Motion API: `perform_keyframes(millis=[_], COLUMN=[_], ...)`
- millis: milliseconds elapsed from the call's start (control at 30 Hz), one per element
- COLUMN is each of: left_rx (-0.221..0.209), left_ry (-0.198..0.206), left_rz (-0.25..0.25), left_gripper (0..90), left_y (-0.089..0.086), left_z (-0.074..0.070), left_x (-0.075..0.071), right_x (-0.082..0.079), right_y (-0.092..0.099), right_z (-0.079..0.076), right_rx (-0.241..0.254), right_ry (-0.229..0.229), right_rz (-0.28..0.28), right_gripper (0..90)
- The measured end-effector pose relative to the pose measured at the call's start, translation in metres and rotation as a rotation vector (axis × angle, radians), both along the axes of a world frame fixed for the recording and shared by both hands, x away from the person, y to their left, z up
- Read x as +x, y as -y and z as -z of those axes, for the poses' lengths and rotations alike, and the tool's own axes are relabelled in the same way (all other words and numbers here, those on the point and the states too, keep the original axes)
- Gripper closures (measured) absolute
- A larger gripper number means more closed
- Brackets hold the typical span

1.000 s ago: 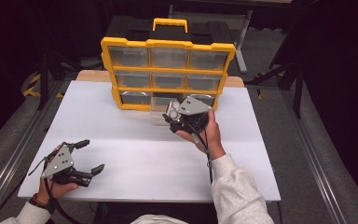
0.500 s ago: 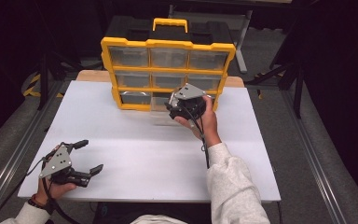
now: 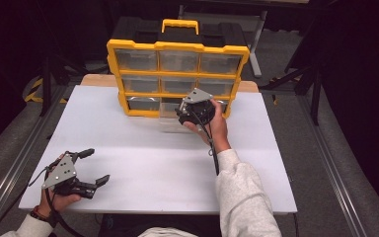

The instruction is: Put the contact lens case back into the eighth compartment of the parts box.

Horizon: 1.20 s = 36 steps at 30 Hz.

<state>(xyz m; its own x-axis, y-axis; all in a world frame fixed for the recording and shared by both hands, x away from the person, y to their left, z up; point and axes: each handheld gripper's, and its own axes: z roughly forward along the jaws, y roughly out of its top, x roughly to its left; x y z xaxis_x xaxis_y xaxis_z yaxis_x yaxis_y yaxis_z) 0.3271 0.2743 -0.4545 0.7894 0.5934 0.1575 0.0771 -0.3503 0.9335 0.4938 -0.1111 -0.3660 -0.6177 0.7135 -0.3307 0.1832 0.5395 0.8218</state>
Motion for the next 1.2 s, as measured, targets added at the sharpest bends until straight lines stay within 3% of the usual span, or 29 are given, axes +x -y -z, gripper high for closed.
perform_keyframes(millis=[233, 633, 1200], left_rx=[0.000, -0.004, -0.001], left_ry=[0.007, 0.000, -0.008], left_rz=[-0.002, -0.003, -0.016], left_gripper=[4.7, 5.0, 6.6], left_y=[0.000, -0.001, 0.000], left_z=[-0.001, 0.000, 0.000], left_x=[-0.001, 0.000, 0.000], right_x=[0.004, 0.005, -0.006], right_y=[0.000, 0.000, 0.013], right_z=[0.004, 0.006, -0.008], right_rx=[0.007, 0.027, 0.105], right_ry=[-0.022, -0.017, 0.027], right_rz=[0.014, 0.016, 0.004], right_gripper=[28.8, 29.3, 27.0])
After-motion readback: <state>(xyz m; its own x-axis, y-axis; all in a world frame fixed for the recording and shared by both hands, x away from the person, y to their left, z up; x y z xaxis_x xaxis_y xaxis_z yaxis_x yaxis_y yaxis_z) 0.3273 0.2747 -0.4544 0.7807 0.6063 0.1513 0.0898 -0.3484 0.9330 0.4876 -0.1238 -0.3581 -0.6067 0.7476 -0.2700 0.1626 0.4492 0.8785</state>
